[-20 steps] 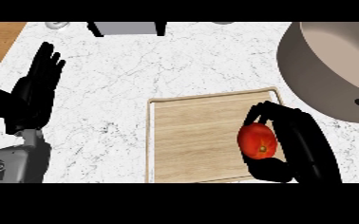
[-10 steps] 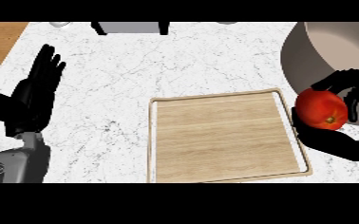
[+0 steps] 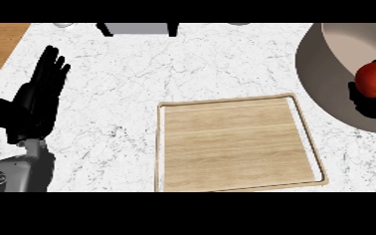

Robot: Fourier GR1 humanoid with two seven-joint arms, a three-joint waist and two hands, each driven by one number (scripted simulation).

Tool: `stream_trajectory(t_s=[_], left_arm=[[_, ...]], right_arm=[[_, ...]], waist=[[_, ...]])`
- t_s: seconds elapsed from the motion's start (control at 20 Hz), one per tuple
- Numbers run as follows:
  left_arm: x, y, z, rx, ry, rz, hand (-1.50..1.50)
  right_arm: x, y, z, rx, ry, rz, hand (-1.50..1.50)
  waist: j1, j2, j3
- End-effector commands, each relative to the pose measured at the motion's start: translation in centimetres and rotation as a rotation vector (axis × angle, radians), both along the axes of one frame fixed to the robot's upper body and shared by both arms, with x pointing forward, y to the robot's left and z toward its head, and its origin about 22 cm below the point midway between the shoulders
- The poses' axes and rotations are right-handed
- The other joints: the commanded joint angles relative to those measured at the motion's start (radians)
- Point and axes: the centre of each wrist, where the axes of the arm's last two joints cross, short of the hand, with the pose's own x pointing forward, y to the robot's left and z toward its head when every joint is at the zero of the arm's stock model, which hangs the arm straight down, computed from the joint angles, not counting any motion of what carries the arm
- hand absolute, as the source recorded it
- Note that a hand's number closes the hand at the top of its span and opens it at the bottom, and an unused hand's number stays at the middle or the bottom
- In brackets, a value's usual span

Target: Pick the tomato from the tray and place it in the pot

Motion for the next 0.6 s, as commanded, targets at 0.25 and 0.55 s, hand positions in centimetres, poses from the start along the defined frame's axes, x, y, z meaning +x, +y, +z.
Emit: stream_trajectory(t_s=[0.25, 0.55], left_arm=[[-0.3, 0.9, -1.7, -0.006, 0.013, -0.012, 0.0], [0.3, -0.4, -1.0, -0.009, 0.0, -0.039, 0.0]], right_arm=[[4.8, -6.1, -2.6, -0.056, -0.02, -0.075, 1.5], [6.1, -9.2, -4.5, -0.384, 0.058, -0.294, 1.5]], waist=[[0.009, 0.004, 0.0], [0.032, 0.014, 0.001]])
